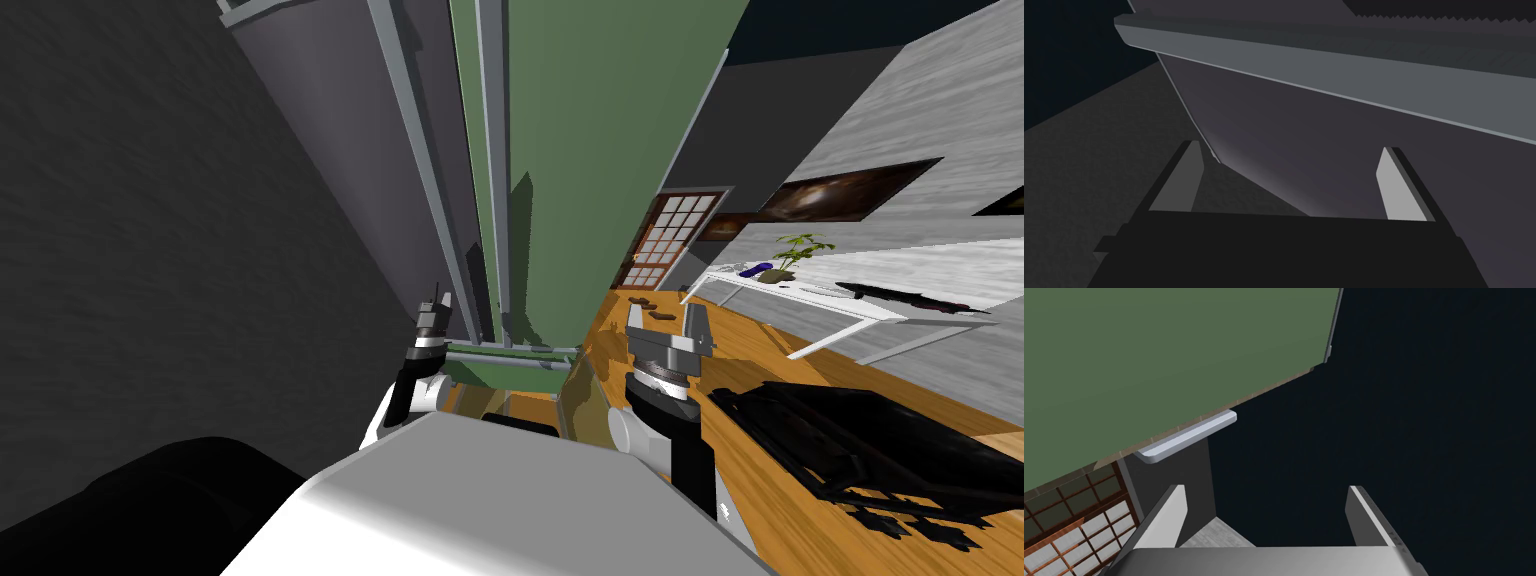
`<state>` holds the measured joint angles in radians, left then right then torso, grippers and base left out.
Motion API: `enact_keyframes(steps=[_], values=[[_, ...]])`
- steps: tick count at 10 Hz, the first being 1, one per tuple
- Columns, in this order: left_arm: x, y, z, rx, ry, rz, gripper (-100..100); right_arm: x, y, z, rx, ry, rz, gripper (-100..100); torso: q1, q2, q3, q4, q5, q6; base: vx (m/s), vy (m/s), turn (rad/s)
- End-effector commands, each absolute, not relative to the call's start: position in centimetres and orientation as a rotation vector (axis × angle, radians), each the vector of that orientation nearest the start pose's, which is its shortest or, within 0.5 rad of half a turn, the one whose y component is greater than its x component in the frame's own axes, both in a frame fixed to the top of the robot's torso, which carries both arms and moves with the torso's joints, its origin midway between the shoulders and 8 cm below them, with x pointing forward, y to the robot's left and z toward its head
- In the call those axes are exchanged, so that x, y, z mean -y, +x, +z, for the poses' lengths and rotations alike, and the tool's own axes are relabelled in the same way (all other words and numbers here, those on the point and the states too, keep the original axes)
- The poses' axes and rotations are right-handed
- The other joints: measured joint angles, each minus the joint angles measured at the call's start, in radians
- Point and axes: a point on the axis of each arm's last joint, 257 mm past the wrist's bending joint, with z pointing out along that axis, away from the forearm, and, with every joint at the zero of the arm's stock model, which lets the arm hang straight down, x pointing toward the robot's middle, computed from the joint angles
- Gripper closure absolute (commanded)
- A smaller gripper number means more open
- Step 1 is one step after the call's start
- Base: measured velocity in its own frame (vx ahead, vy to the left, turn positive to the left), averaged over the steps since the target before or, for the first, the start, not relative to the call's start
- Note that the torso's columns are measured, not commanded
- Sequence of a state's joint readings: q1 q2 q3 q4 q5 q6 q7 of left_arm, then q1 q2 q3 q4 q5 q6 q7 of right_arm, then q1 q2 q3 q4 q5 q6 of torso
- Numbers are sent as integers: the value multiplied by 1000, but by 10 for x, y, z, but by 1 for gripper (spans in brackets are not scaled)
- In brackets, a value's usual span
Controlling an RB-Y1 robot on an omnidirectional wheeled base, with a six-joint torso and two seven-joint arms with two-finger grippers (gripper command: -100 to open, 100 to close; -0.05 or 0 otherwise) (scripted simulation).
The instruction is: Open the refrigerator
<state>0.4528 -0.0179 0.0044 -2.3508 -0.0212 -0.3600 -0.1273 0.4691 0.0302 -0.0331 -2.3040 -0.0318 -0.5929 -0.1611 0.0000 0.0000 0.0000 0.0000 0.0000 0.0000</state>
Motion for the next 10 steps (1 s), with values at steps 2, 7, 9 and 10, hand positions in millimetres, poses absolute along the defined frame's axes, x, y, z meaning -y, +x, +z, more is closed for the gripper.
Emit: enact_keyframes(steps=[2, 7, 9, 10], values=[[-277, 355, 45, -657, -630, -1176, 0, 289, 320, 61, -424, 623, 1481, 0, 0, 104, -209, 105, 0, 0, 0, 0, 0], [-277, 355, 45, -657, -630, -1176, 0, 289, 320, 61, -424, 623, 1481, 0, 0, 470, -939, 470, 0, 0, 0, 0, 0], [-277, 355, 45, -657, -630, -1176, 0, 289, 320, 61, -424, 623, 1481, 0, 0, 618, -1234, 617, 0, 0, 0, 0, 0], [-272, 357, 42, -685, -607, -1180, -100, 289, 320, 61, -424, 623, 1481, 0, 0, 691, -1382, 691, 0, 0, 7, 0, -14]])
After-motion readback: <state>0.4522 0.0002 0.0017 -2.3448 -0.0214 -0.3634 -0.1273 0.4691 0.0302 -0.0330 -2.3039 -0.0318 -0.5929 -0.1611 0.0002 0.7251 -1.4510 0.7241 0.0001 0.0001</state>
